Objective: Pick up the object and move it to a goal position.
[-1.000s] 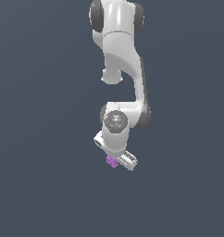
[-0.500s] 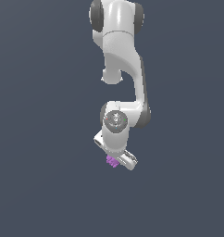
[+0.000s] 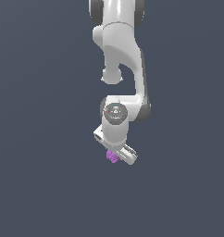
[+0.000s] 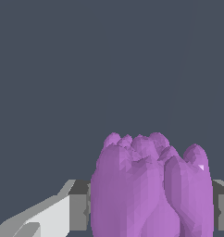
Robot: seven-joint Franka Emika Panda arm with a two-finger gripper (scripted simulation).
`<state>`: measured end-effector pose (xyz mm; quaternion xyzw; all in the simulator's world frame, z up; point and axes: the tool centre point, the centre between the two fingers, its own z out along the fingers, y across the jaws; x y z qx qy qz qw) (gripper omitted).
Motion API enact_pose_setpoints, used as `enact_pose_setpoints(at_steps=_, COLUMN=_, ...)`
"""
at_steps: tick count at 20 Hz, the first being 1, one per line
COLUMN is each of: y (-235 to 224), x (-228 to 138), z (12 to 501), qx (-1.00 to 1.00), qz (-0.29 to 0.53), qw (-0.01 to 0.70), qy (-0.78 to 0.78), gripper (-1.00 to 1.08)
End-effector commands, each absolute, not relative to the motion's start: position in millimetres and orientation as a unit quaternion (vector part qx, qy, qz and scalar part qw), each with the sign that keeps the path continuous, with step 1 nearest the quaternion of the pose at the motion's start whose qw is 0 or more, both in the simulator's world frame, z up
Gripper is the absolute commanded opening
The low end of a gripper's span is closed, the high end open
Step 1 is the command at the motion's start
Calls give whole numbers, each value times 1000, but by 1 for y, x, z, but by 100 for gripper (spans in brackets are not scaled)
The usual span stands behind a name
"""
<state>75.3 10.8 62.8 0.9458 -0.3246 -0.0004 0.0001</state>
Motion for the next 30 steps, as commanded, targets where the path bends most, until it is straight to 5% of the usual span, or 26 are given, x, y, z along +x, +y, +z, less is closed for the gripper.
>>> enact_pose_setpoints(at_steps=1, y=11, x=68, z=70, qx=946, qz=0, qw=0, qy=-325, gripper=-100)
enact_pose_setpoints(at_steps=30, y=5, x=-72, z=209, qx=946, qz=0, qw=0, qy=-324, gripper=-100)
